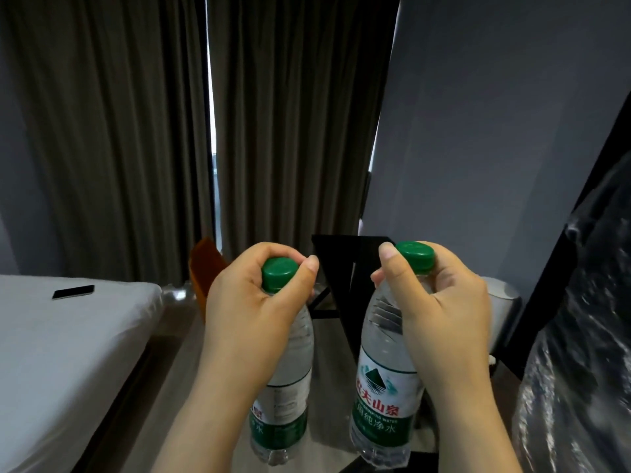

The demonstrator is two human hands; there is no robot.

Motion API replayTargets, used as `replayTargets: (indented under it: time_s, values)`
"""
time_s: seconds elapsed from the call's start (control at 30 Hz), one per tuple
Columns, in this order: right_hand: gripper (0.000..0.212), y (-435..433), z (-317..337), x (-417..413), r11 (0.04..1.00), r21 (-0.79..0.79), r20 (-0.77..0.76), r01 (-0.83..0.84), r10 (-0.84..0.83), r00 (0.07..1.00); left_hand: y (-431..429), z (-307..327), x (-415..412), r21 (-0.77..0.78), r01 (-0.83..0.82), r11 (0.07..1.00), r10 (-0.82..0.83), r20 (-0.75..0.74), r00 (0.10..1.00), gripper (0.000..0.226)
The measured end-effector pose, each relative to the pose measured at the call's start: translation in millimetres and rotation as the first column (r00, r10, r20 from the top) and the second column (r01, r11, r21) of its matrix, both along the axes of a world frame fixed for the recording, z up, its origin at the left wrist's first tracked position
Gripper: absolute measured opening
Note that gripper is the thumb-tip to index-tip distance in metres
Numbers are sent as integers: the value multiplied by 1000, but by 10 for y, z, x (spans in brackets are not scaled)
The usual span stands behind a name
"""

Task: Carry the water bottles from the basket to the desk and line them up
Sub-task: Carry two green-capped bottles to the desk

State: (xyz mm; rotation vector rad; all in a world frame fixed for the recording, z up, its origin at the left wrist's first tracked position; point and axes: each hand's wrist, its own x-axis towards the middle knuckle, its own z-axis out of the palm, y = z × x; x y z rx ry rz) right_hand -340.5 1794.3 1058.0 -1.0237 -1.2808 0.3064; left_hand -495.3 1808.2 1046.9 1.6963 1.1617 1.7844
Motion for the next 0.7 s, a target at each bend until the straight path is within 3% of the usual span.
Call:
replayTargets:
  time_s: [0.4,0.7]
  values:
    - [17,1989,-125,-202,997,-29,-92,75,-77,993,2109,-181,-225,-68,9,998,-8,20,1000,9]
    - [17,3717,-82,-11,999,-17,-164,42,-45,985,3779,-54,3,-40,-22,999,23,27,999,9]
